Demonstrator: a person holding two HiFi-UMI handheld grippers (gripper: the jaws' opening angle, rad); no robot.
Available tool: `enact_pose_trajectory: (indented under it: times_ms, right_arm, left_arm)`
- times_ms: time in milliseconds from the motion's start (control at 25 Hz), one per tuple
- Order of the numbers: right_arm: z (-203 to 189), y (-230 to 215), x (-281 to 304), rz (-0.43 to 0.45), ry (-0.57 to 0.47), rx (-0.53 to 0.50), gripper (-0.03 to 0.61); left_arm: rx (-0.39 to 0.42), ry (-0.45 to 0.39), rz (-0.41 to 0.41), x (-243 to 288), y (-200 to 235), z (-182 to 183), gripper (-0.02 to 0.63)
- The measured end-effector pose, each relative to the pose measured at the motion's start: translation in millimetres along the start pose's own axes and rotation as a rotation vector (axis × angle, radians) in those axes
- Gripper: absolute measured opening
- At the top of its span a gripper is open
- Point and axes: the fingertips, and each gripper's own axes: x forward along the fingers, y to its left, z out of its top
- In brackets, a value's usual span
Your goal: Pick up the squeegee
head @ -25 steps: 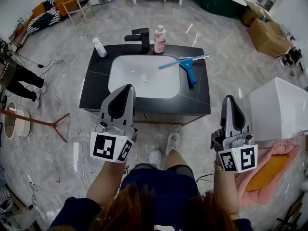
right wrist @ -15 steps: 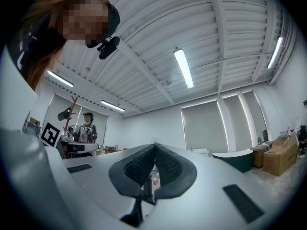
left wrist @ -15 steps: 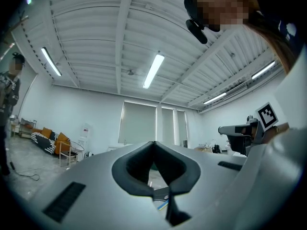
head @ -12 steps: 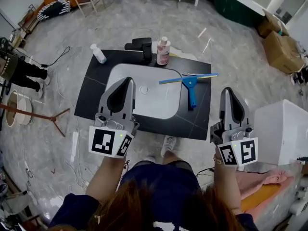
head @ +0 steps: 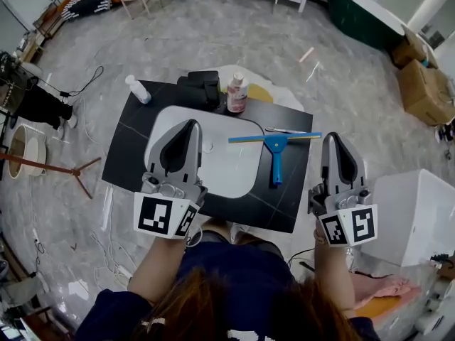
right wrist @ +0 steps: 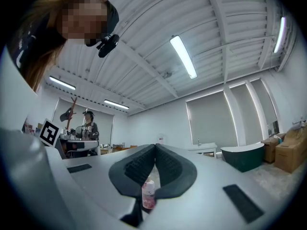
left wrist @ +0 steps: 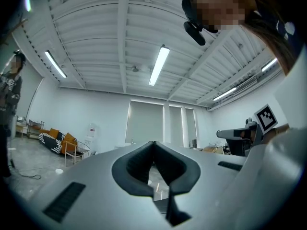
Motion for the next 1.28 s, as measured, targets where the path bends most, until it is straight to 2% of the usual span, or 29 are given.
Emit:
enact_pose_trajectory:
  times_ms: [200, 360, 480, 760, 960, 1120, 1280]
  right_arm:
    - [-30, -25, 32, -0.034, 0.055, 0.014, 0.015]
    - [-74, -34, 52, -0.081, 0.153, 0.010, 0.015]
    - [-120, -36, 62, -0.105, 0.268, 0.026, 0.015]
    - [-251, -41, 51, -0.168, 0.613, 0.069, 0.023]
    - [-328, -47, 42, -0.189, 0.818, 0.046, 0.098]
    - [-377, -47, 29, -0.205, 0.978, 0.052, 0.165]
    - [-396, -42, 23, -0.231, 1.031, 0.072, 0.170]
  left_arm:
    - [-0.015, 0.019, -0.036, 47, 14, -19, 0.018]
    - [-0.030, 0.037, -0.100, 75, 28, -38, 0.018]
    - [-0.037, 0.058, -0.150, 90, 37, -53, 0.018]
    - [-0.085, 0.104, -0.245, 104, 44, -81, 0.018]
    - [-0.089, 0.126, -0.301, 113, 42, -96, 0.018]
    - [-0.085, 0.139, -0.311, 117, 46, -104, 0.018]
    - [-0.080, 0.157, -0.305, 118, 52, -113, 0.018]
